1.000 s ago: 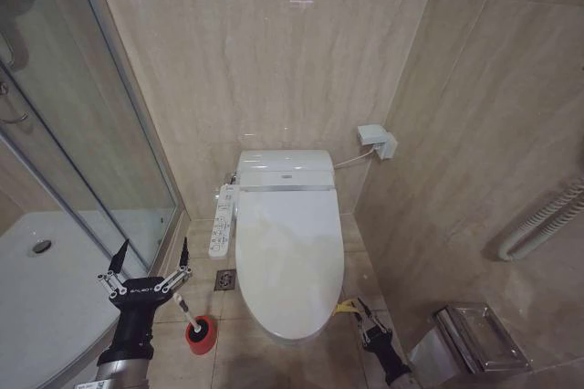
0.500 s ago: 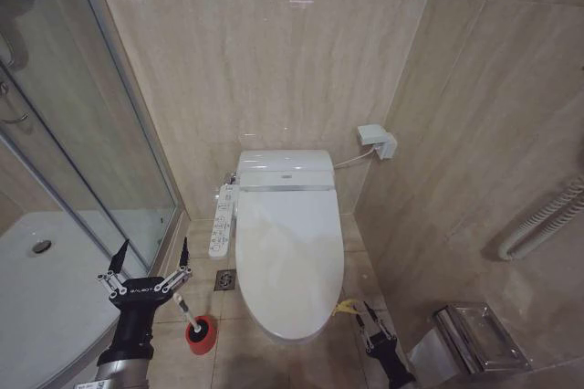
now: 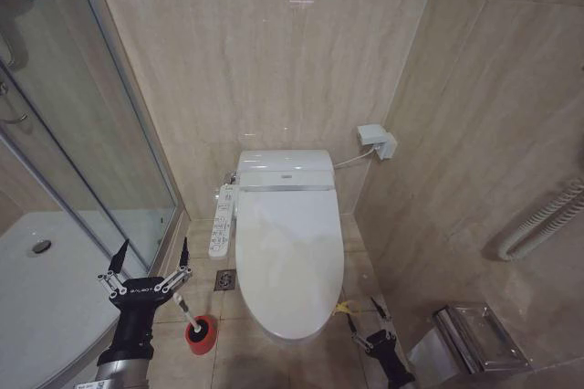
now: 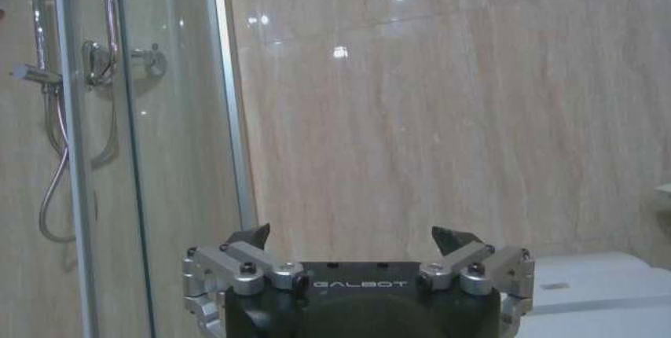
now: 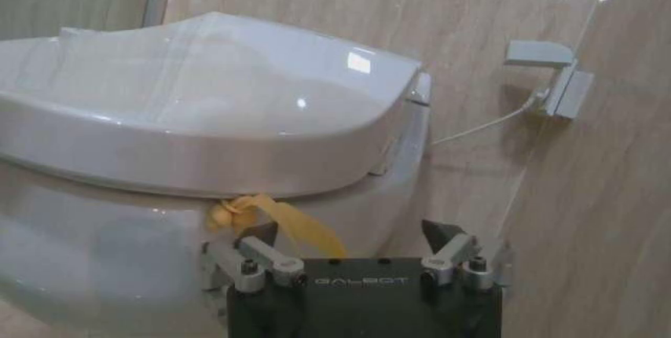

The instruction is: Open the toilet lid, clean the toilet bowl with a toilet brush, close the toilet lid, and flush.

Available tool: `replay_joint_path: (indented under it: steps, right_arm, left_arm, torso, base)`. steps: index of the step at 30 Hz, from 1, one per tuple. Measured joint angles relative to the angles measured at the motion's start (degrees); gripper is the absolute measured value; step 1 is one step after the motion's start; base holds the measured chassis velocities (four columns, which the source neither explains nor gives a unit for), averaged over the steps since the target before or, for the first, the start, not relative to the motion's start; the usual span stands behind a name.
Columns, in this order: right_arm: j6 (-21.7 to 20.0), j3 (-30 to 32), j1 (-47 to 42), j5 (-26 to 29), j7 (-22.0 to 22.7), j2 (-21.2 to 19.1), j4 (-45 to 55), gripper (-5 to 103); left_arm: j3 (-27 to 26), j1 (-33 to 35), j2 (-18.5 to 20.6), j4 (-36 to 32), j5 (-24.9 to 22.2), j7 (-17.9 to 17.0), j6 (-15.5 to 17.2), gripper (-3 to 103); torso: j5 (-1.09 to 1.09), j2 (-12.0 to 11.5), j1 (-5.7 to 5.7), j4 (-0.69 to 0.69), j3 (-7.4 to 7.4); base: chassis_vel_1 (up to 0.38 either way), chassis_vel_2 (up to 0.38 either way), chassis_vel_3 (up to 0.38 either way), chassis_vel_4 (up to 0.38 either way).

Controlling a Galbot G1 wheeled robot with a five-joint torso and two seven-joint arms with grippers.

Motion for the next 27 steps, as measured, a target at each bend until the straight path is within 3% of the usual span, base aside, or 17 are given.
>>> replay_joint_path:
  steps: [10, 11, 18, 19, 26, 27]
  right_arm:
    - [1.7, -0.1, 0.8, -1.7, -1.4, 0.3, -1.3, 88]
    - [1.8, -0.1, 0.9, -1.9, -1.5, 0.3, -1.5, 60]
    - [1.9, -0.3, 1.3, -2.1, -1.5, 0.3, -1.8, 60]
    - [1.9, -0.3, 1.4, -2.1, -1.5, 0.3, -2.0, 33]
    - [2.2, -0.2, 1.8, -2.1, -1.3, 0.3, -2.8, 33]
    - [2.5, -0.2, 1.9, -2.0, -1.0, 0.3, -3.0, 7]
  left_arm:
    - [0.0, 0.0, 0.0, 0.0, 0.0, 0.0, 0.0, 100]
    - [0.0, 0.0, 0.0, 0.0, 0.0, 0.0, 0.0, 100]
    - [0.0, 0.0, 0.0, 0.0, 0.0, 0.0, 0.0, 100]
    - [0.0, 0.0, 0.0, 0.0, 0.0, 0.0, 0.0, 100]
    - [0.0, 0.0, 0.0, 0.0, 0.0, 0.0, 0.0, 100]
    - [0.0, 0.0, 0.0, 0.0, 0.0, 0.0, 0.0, 100]
  torso:
    - [0.0, 0.0, 0.0, 0.0, 0.0]
    - [0.0, 0.0, 0.0, 0.0, 0.0]
    - [0.0, 0.0, 0.0, 0.0, 0.0]
    - [0.0, 0.0, 0.0, 0.0, 0.0]
    - [0.0, 0.0, 0.0, 0.0, 0.0]
    - [0.01, 0.0, 0.0, 0.0, 0.0]
  base:
    - [0.0, 0.0, 0.0, 0.0]
    - [0.0, 0.0, 0.0, 0.0]
    - [0.0, 0.0, 0.0, 0.0]
    - [0.0, 0.0, 0.0, 0.0]
    - [0.0, 0.0, 0.0, 0.0]
    - [0.0, 0.0, 0.0, 0.0]
